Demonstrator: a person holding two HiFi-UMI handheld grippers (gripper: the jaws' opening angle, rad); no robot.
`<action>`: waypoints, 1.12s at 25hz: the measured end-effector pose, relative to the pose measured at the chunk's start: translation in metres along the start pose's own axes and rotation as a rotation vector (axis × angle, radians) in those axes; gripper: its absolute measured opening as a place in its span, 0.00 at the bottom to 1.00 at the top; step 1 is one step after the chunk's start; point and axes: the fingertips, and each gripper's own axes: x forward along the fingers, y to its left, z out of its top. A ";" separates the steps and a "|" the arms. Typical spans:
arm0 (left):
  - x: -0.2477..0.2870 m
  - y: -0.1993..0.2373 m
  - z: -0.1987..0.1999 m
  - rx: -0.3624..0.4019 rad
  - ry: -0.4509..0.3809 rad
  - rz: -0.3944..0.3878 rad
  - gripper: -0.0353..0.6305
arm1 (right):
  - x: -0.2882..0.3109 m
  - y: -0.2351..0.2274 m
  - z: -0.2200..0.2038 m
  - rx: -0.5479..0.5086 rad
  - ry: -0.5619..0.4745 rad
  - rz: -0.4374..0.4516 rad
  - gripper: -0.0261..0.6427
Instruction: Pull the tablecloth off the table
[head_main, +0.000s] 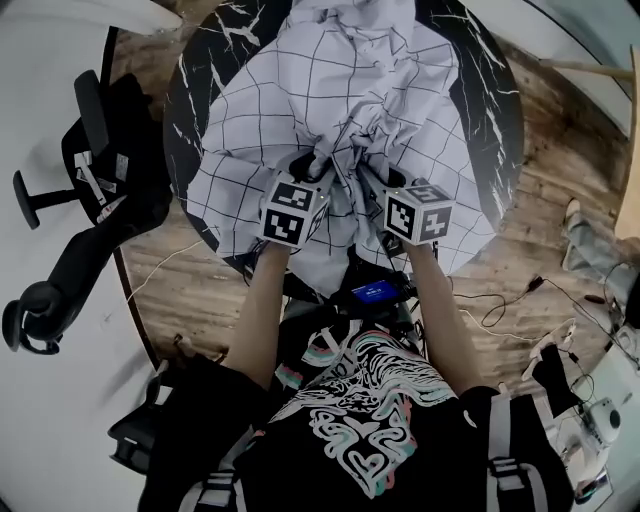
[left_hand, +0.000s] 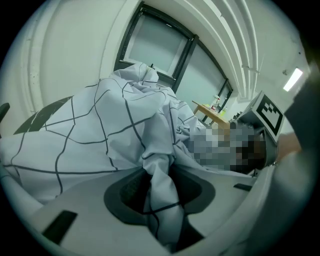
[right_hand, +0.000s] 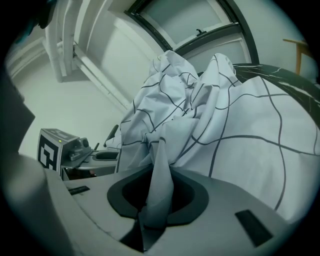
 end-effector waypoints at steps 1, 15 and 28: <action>0.000 0.000 0.000 -0.002 -0.002 -0.003 0.25 | 0.000 0.001 0.000 -0.010 -0.003 -0.007 0.16; -0.007 -0.017 0.010 -0.043 -0.055 -0.095 0.16 | 0.006 0.026 0.002 -0.063 -0.004 0.086 0.08; -0.019 -0.027 0.021 -0.043 -0.105 -0.099 0.13 | -0.004 0.043 0.011 -0.140 -0.025 0.094 0.07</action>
